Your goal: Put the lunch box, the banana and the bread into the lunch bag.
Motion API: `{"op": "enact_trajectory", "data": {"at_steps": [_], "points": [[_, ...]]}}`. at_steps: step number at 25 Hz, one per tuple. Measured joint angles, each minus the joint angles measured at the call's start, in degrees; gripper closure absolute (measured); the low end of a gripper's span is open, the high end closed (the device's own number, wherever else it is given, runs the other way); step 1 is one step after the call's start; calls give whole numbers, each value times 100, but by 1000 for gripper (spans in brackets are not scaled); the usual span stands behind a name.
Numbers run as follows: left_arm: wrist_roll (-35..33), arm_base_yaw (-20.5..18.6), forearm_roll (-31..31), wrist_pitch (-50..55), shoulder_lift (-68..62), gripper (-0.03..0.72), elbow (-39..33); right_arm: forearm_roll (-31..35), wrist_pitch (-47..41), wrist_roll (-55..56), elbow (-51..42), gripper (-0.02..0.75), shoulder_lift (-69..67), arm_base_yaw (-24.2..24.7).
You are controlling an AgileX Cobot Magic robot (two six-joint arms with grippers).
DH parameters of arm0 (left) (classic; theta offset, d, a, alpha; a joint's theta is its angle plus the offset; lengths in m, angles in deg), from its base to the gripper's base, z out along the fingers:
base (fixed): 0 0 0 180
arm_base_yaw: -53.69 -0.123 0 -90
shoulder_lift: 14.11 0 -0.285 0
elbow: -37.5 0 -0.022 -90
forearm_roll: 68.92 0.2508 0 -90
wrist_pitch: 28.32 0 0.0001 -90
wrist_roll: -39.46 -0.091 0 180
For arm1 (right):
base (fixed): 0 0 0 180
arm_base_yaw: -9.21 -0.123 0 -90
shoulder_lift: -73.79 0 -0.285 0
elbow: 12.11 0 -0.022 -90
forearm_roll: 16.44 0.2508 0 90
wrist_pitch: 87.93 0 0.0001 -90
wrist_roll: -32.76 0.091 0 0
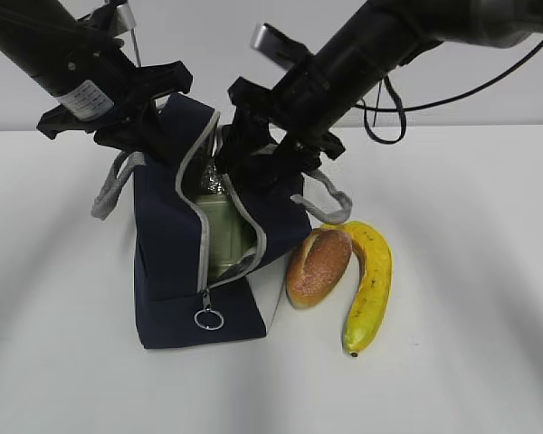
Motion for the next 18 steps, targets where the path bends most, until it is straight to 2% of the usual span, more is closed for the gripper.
{"op": "enact_trajectory", "data": {"at_steps": [10,13,18], "points": [[0,0,67,56,0,691,0,-1251,-77,331,-235,279,1194,8],[0,0,135,89,0,691,0,-1660,148,442,-872,279,1677,23],[0,0,292,113,0,691,0,-2397,1173,771,-2568,279,2586,128]]}}
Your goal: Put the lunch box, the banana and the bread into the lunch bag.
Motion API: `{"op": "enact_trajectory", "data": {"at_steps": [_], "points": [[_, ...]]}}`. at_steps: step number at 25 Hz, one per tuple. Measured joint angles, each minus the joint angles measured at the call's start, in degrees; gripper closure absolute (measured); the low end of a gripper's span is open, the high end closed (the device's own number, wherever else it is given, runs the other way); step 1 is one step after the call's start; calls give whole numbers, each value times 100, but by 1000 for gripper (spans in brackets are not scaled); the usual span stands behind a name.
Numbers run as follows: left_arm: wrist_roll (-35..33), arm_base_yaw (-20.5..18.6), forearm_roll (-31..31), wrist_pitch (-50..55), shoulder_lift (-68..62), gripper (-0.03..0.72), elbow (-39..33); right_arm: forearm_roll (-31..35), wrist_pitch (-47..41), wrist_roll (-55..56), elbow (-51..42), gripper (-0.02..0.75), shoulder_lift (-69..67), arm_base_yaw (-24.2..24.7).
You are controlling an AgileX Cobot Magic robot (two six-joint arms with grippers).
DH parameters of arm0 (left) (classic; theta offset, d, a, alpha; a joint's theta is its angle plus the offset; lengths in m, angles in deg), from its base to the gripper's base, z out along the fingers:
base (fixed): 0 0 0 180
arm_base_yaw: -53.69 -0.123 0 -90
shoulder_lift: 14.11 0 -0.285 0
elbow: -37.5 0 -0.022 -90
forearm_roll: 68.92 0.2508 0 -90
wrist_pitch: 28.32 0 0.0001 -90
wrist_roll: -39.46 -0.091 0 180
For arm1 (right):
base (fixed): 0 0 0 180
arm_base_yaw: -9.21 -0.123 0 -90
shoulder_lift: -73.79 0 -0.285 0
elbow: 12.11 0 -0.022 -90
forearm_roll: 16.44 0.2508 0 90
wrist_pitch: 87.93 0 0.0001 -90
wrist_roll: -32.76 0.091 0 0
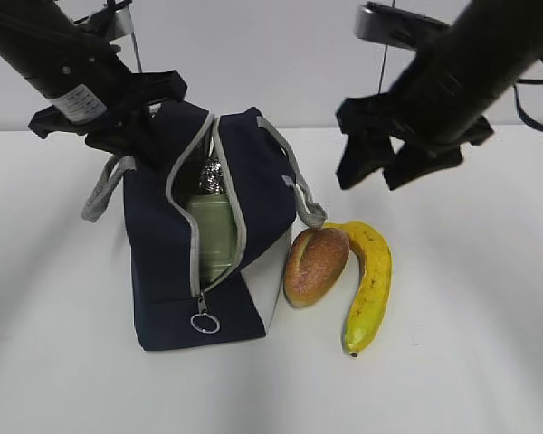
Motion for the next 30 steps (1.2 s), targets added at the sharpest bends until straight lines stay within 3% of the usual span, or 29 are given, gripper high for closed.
{"op": "enact_trajectory", "data": {"at_steps": [4,8,16,22,30], "points": [[0,0,69,14,0,691,7,-301,605,257,-1139,280,469,36],[0,0,87,25,0,691,7,-314,908,350,-1719,280,414,36],[0,0,94,92,0,691,9,-339,1643,1139,-1824,272,-273,36],[0,0,94,104,0,691,9,-339,1867,1538,-1824,154,-757,36],[0,0,100,111,0,691,9,-339,1976,1586,-1567,153,-1158,36]]}}
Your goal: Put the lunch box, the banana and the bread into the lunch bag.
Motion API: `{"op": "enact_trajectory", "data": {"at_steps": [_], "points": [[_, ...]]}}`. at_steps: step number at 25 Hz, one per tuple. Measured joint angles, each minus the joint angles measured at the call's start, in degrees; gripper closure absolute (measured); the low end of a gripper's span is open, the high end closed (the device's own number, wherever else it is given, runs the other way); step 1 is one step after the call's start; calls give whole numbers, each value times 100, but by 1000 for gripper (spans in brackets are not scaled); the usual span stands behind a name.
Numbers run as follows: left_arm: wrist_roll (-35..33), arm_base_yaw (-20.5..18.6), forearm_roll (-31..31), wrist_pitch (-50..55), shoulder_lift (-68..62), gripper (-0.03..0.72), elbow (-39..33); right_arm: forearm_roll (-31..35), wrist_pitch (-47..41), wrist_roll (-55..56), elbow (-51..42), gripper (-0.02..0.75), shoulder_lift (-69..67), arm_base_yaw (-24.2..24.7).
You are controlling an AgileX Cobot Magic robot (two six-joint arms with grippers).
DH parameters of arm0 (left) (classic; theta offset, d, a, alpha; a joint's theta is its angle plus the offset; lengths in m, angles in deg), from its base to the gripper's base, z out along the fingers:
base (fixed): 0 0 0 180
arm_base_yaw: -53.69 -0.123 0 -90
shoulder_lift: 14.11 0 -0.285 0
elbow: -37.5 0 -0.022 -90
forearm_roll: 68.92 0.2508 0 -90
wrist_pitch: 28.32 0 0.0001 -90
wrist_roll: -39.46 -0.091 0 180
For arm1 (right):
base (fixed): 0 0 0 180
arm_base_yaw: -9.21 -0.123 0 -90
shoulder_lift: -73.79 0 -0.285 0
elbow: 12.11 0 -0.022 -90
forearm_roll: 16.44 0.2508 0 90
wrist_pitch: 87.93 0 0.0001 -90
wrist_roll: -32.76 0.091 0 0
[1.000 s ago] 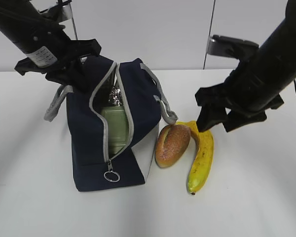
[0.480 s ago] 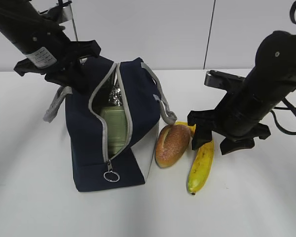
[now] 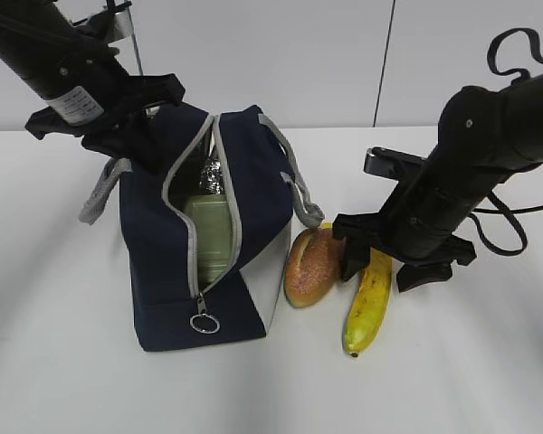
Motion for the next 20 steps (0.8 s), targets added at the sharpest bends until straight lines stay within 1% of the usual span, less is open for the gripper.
{"op": "enact_trajectory", "data": {"at_steps": [5,7,9,13,15,20], "points": [[0,0,5,0,0,691,0,-243,28,186,155,154,-216,0],[0,0,6,0,0,691,0,-387,28,283,196,167,-255,0],[0,0,6,0,0,691,0,-470,28,314,243,228,-279,0],[0,0,11,0,0,691,0,-507,28,342,246,396,-336,0],[0,0,11,0,0,691,0,-517,28,351,246,430,-336,0],[0,0,11,0,0,691,0,-771,-139,389,365,437,-336,0]]}}
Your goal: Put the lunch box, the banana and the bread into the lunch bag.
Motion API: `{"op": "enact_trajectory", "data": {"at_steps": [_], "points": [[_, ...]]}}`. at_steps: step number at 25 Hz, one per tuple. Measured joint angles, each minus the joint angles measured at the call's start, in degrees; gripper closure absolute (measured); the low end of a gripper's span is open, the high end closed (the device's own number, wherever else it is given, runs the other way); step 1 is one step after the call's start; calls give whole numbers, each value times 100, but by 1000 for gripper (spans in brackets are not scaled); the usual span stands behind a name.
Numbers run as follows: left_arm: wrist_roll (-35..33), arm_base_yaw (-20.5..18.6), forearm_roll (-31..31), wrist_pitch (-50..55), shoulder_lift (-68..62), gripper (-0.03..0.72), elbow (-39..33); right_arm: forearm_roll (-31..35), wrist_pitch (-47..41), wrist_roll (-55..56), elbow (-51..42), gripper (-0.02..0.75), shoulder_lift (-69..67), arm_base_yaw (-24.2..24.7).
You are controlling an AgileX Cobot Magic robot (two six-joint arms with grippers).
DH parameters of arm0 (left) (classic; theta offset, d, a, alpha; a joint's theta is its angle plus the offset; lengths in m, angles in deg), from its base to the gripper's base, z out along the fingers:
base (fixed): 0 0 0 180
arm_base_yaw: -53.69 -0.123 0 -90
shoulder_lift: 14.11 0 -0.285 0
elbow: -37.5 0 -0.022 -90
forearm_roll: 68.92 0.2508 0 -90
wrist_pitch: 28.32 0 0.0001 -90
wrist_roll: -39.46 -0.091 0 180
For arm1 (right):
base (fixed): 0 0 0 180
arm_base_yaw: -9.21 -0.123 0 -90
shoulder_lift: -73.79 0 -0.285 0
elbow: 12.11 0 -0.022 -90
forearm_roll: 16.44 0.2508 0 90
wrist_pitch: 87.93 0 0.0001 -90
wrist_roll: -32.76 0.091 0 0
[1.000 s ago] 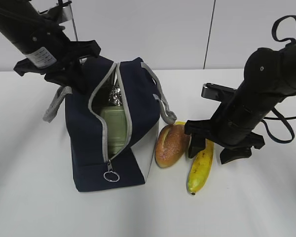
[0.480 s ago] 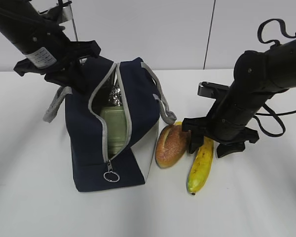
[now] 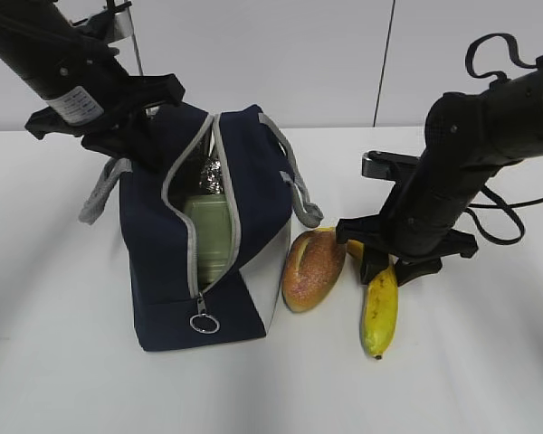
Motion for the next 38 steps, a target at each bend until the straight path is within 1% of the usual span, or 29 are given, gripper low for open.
{"op": "enact_trajectory", "data": {"at_steps": [7,10,13,15,18,20,23,28,31,36,38], "points": [[0,0,0,0,0,691,0,-824,-647,191,674,437,605,0],[0,0,0,0,0,691,0,-893,-785,200,801,437,1039,0],[0,0,0,0,0,691,0,-824,-1031,73,835,437,1404,-48],[0,0,0,-5,0,691,0,-464,-1255,-235,856,437,1499,-141],[0,0,0,-17,0,691,0,483,-1565,-817,856,437,1511,-315],[0,0,0,-23,0,691,0,1139,-1620,-1126,856,437,1511,-386],[0,0,5,-27,0,691,0,1769,-1660,-1401,856,437,1500,-399],[0,0,5,-40,0,691,0,2704,-2029,-1918,856,437,1410,-403],[0,0,11,-45,0,691,0,2801,-2068,-2025,940,437,1410,-403],[0,5,11,-45,0,691,0,2727,-2409,-2024,1261,437,1407,-403],[0,5,11,-45,0,691,0,2601,-2550,-2013,1401,437,1407,-403]]}}
